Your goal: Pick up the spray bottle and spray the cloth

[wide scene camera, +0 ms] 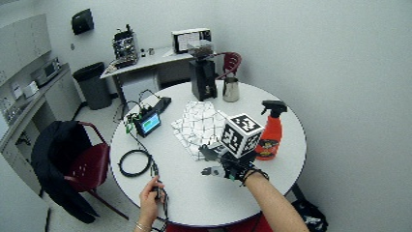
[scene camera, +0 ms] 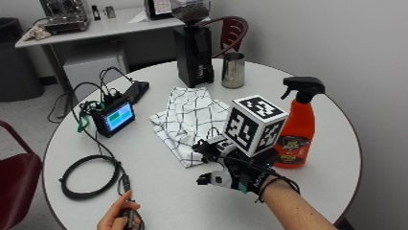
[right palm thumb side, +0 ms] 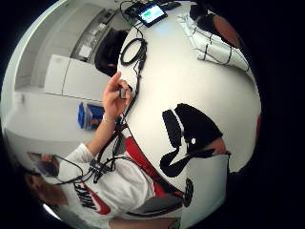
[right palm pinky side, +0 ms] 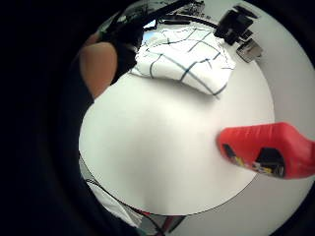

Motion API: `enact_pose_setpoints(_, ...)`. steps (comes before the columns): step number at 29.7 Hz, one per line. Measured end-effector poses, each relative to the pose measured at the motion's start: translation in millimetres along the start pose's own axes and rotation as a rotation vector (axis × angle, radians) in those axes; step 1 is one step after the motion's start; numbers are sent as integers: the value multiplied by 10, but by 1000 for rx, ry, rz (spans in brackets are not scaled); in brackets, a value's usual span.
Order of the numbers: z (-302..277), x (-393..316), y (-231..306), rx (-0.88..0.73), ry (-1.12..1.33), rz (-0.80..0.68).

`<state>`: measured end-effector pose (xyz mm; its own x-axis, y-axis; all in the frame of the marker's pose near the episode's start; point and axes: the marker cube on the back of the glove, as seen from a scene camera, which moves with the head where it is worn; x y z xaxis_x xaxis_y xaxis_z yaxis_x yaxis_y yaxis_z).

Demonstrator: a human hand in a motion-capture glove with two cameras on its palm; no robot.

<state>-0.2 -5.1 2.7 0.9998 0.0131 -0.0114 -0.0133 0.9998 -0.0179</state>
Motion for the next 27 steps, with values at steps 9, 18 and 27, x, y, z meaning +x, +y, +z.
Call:
enact_pose_setpoints(9,13,0,50,-2,-11,3)
enact_pose_setpoints(18,-216,-44,271,142,-94,-6)
enact_pose_setpoints(27,-525,127,438,337,-213,6)
